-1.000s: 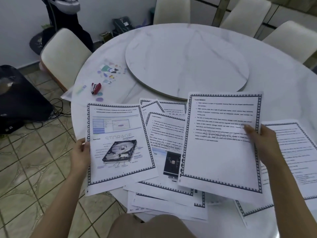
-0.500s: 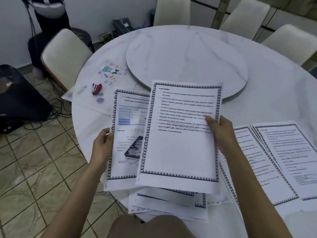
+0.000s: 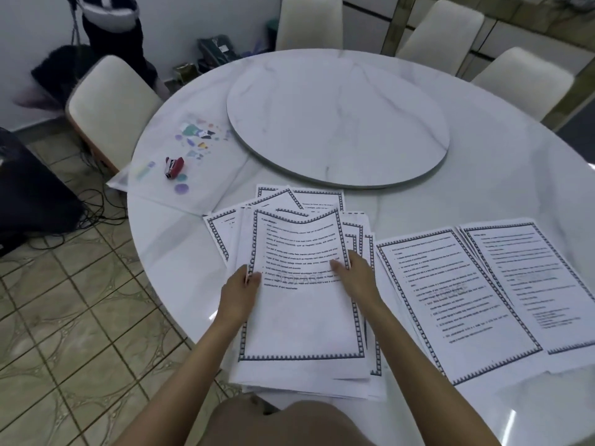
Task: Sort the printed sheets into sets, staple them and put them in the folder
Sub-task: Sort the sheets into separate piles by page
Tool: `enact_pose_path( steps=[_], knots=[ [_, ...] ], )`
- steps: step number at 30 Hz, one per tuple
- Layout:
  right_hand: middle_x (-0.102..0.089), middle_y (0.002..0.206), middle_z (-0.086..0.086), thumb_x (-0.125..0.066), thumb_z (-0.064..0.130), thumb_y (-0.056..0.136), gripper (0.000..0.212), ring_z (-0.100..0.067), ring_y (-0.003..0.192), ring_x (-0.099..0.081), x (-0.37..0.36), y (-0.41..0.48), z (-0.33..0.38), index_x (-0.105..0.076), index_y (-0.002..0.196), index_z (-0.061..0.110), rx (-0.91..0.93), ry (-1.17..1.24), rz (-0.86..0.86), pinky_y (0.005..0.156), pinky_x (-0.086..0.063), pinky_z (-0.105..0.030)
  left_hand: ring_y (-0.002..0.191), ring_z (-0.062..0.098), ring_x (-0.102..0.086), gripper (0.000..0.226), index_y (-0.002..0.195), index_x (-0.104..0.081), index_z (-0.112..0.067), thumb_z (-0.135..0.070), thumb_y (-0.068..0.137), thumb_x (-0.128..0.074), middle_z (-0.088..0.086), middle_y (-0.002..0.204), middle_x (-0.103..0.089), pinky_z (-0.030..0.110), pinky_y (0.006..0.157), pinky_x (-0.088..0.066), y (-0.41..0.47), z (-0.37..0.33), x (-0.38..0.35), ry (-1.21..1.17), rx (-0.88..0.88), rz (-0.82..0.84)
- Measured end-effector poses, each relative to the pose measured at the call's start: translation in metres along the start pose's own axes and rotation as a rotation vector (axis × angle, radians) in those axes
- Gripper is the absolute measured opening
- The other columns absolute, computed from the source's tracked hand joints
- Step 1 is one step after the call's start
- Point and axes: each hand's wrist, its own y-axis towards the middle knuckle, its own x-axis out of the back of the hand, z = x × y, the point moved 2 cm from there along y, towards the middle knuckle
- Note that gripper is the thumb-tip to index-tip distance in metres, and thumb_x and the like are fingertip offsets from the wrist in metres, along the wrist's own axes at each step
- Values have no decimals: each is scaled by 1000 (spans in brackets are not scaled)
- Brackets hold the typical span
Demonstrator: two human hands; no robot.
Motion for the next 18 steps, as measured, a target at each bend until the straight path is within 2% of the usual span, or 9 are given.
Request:
enact_pose_path(
  steps=[3,5,7,9,11,13,14,17,18],
  knots=[
    [-54,114,-2,-57,24,91,29,-15,103,-50,10,-2,-6,-53,117,11,-6,54,-78,84,-39,-23,93,16,-57,29,107,-56,-2,-26,98,-42,3,102,-63,30,84,-45,-9,-21,1,-10,-175,22],
    [-55,118,-1,-60,28,88,28,-13,102,-51,21,-4,-8,-53,113,17,-32,159,-106,82,-40,-21,89,9,-58,27,106,-56,-2,-24,97,-44,-1,100,-64,25,80,-46,-14,-41,2,-56,-266,70],
    [-57,119,3,-59,33,88,34,-9,101,-53,31,-8,-9,-51,115,14,-98,305,-48,84,-39,-21,86,-1,-61,19,104,-58,-8,-20,97,-45,-9,98,-66,18,79,-48,-18,-58,1,-127,-306,93],
    [-59,117,7,-60,37,86,40,-5,100,-56,42,-9,-13,-49,118,15,-183,458,19,94,-41,-27,85,-9,-61,17,105,-60,-15,-17,97,-45,-14,97,-67,12,77,-49,-20,-71,-2,-192,-317,91],
    [-62,119,1,-64,39,83,48,-14,104,-61,57,-9,-18,-50,120,14,-238,535,26,99,-46,-36,87,-13,-61,19,102,-60,-25,-15,97,-44,-21,93,-69,7,74,-47,-24,-82,-8,-275,-324,54],
    [-64,118,-6,-62,30,86,39,-21,105,-63,71,-10,-15,-55,119,11,-223,534,48,97,-48,-40,87,-15,-60,25,100,-57,-34,-14,97,-43,-29,91,-68,4,73,-45,-26,-88,-11,-322,-328,14],
    [-66,115,-8,-58,23,89,29,-22,103,-64,80,-10,-14,-58,115,11,-194,522,60,95,-50,-39,86,-16,-59,25,99,-56,-36,-16,97,-42,-27,91,-67,4,73,-45,-26,-91,-15,-316,-328,10],
    [-68,96,0,-52,15,93,12,-17,89,-64,110,-13,-8,-61,102,14,-91,411,14,72,-55,-23,76,-10,-56,16,94,-55,-27,-20,99,-40,-16,88,-60,13,73,-45,-21,-89,-25,-261,-287,-11],
    [-67,91,3,-52,16,93,10,-15,83,-64,122,-12,-8,-61,98,16,-67,367,-35,65,-54,-18,81,-7,-57,14,99,-54,-24,-20,98,-41,-11,92,-61,16,77,-46,-19,-84,-27,-255,-256,-31]
  ],
)
